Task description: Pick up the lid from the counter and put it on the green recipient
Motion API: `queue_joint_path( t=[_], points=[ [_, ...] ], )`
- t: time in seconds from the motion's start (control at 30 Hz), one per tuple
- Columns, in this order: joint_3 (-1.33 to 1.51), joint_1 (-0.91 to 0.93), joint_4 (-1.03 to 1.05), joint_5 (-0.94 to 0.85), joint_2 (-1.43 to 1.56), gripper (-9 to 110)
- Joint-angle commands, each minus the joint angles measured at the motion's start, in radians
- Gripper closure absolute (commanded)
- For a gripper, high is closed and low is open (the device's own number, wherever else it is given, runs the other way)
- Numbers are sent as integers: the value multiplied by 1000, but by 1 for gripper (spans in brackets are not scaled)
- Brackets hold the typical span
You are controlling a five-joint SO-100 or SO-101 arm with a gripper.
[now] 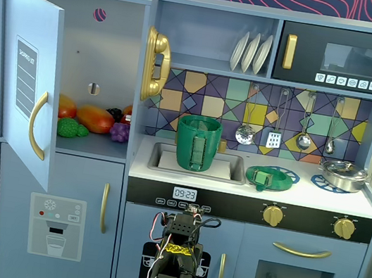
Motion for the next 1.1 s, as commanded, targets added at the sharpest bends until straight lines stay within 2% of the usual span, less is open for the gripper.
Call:
queue_joint_path(
  t=[0.0, 0.43, 0.5, 0.6, 0.73, 0.93, 0.97, 1.07],
  points=[
    [-3, 12, 183, -17, -6, 101],
    [-5, -5, 169, 8, -6, 101],
    [-37, 15, 80, -5, -8, 101],
    [-225, 40, -89, 91, -66, 101],
    [-502, 195, -385, -63, -258, 101],
    [-746, 376, -663, -98, -407, 101],
    [-750, 396, -710, -109, -413, 99],
    [-716, 453, -870, -83, -414, 83]
  ],
)
